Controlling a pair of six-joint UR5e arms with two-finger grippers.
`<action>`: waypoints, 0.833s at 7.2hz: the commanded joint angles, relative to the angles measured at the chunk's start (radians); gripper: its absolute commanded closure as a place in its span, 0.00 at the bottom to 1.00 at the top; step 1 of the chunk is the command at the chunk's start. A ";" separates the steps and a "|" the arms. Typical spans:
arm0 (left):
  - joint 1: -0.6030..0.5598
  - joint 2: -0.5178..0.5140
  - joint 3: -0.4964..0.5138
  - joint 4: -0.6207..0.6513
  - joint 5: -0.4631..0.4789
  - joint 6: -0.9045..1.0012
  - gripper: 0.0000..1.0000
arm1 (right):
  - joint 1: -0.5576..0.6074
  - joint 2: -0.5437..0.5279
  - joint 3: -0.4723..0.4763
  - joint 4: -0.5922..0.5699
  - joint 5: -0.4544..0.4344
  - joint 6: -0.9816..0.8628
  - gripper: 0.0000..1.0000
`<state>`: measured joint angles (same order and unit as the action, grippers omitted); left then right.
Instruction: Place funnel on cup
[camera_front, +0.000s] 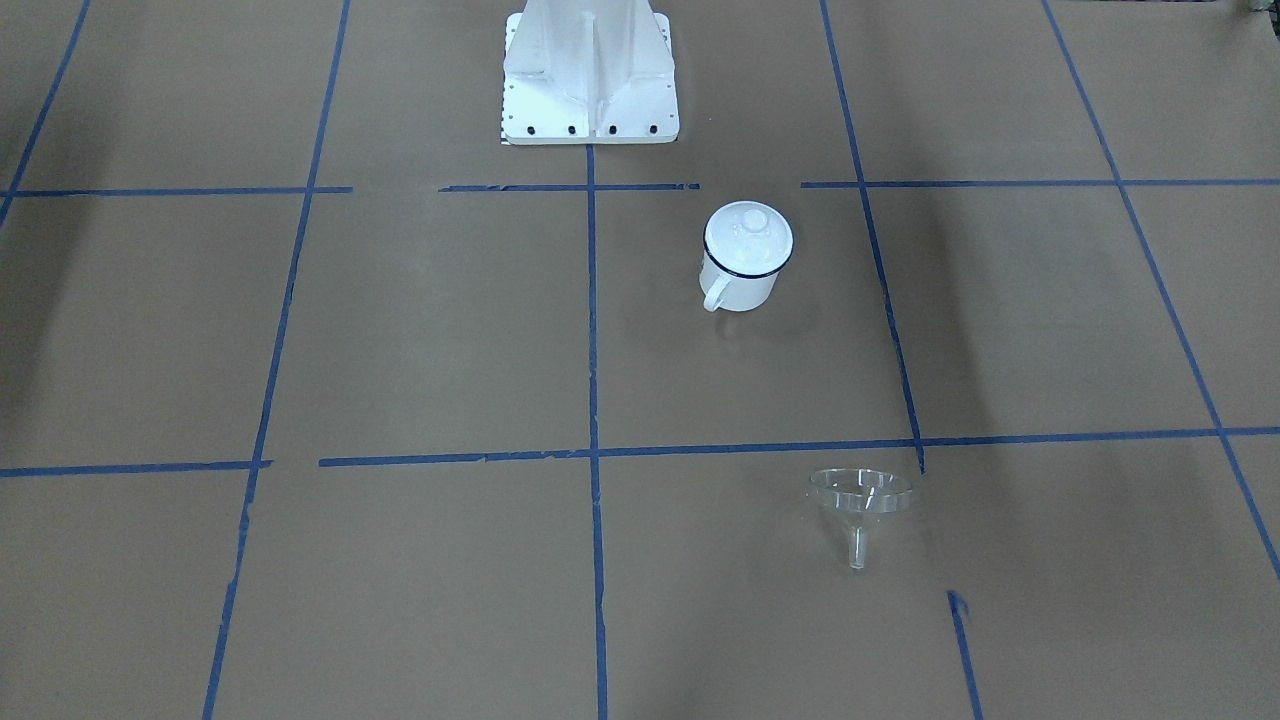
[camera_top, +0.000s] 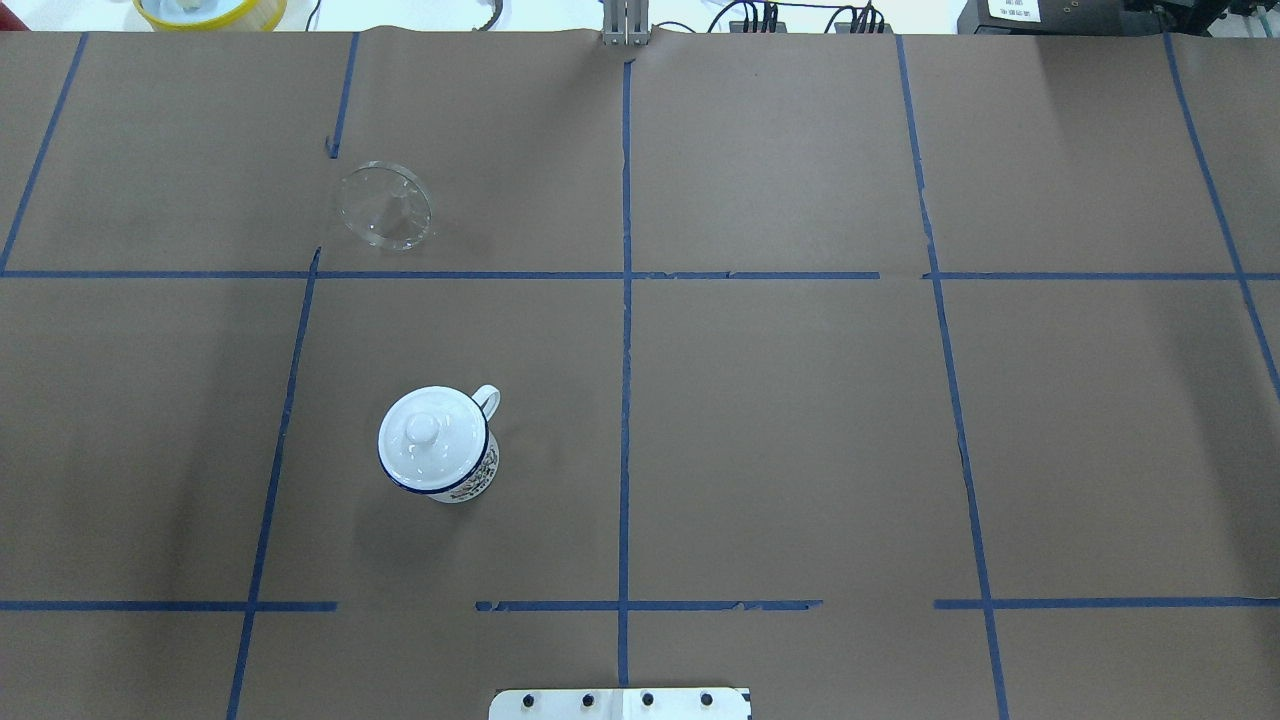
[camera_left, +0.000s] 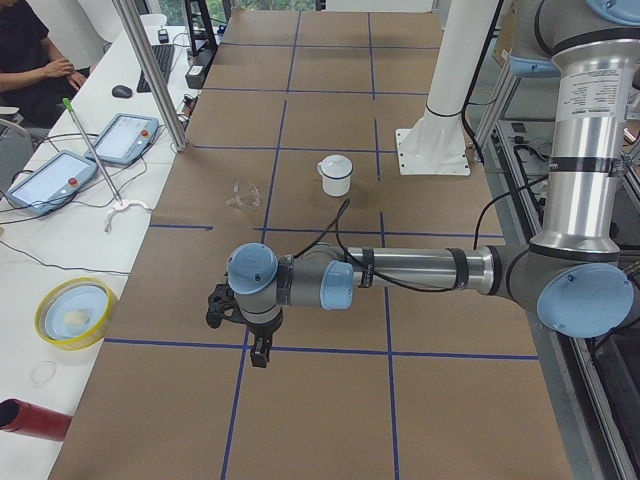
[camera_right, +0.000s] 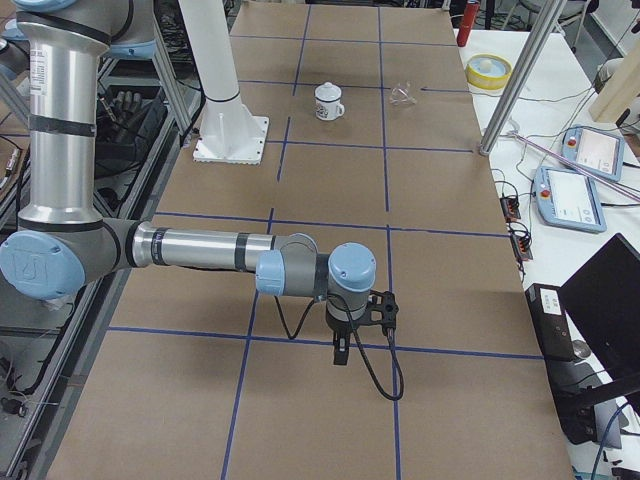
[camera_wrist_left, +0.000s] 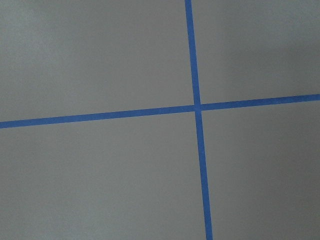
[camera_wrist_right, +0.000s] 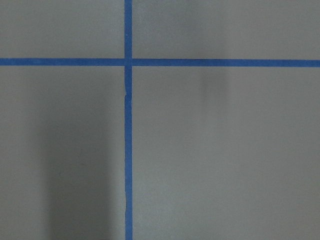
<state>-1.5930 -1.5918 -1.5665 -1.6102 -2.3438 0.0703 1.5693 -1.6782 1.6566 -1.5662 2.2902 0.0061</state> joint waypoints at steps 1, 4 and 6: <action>-0.001 -0.057 -0.079 0.135 0.037 -0.010 0.00 | 0.000 0.000 0.000 0.000 0.000 0.000 0.00; 0.019 -0.120 -0.322 0.276 0.075 -0.273 0.00 | 0.000 0.000 0.000 0.000 0.000 0.000 0.00; 0.164 -0.120 -0.509 0.296 0.070 -0.477 0.00 | 0.000 0.000 -0.001 0.000 0.000 0.000 0.00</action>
<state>-1.5174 -1.7102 -1.9613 -1.3253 -2.2723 -0.2616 1.5693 -1.6782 1.6565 -1.5662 2.2903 0.0062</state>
